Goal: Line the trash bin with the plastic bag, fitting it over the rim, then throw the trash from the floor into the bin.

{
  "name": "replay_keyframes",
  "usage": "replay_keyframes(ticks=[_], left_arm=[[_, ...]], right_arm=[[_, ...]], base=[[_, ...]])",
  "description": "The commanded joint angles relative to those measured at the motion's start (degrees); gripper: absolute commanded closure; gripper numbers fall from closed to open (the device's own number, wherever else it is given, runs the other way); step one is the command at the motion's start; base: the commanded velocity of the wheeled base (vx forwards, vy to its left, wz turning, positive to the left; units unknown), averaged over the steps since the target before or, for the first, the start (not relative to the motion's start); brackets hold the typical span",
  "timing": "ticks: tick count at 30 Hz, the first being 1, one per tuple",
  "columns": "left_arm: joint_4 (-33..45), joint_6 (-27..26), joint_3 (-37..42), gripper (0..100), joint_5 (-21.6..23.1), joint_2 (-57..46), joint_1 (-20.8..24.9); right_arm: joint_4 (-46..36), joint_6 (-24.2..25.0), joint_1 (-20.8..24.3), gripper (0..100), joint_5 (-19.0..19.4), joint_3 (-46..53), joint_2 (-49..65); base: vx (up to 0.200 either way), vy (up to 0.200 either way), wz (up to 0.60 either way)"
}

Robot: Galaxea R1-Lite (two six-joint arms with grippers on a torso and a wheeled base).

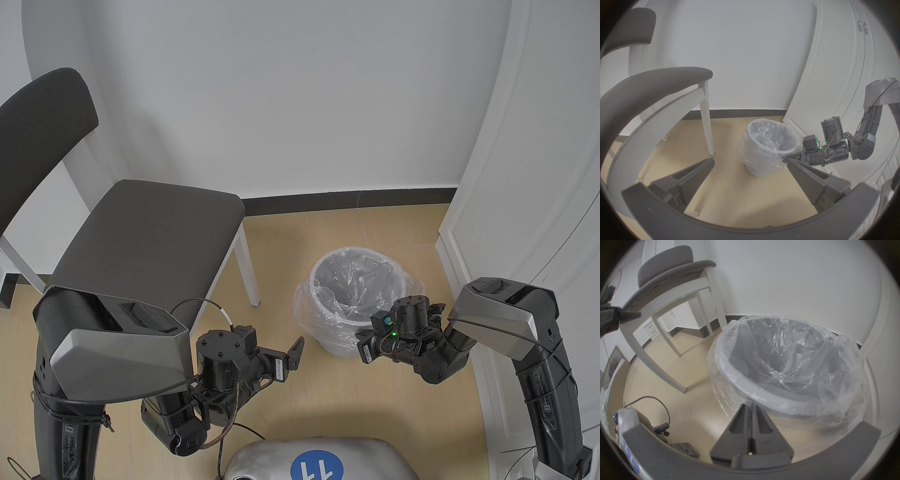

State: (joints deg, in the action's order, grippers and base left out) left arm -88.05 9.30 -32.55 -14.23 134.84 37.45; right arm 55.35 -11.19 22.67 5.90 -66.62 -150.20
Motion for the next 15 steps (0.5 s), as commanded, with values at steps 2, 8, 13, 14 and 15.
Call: replay_keyframes(ticks=[2,8,13,14,15], left_arm=[[0.0,0.0,0.0,0,0.0,0.2,0.0],[0.0,0.0,-0.1,0,0.1,0.7,0.0],[0.0,0.0,0.0,0,0.1,0.8,0.1],[0.0,0.0,0.0,0,0.1,1.0,0.1],[0.0,0.0,0.0,0,0.1,1.0,0.1]], right_arm=[[0.0,2.1,-0.4,100,0.1,-2.9,-1.7],[0.0,7.5,-0.8,100,0.0,-8.5,-4.1],[-0.1,10.3,-1.0,100,0.0,-11.1,-5.2],[-0.2,11.0,-1.1,100,0.0,-11.4,-5.3],[-0.2,11.3,-1.2,100,0.0,-12.0,-5.5]], base=[[0.000,0.000,0.00],[0.000,0.000,0.00],[0.000,0.000,0.00],[0.000,0.000,0.00],[0.000,0.000,0.00]])
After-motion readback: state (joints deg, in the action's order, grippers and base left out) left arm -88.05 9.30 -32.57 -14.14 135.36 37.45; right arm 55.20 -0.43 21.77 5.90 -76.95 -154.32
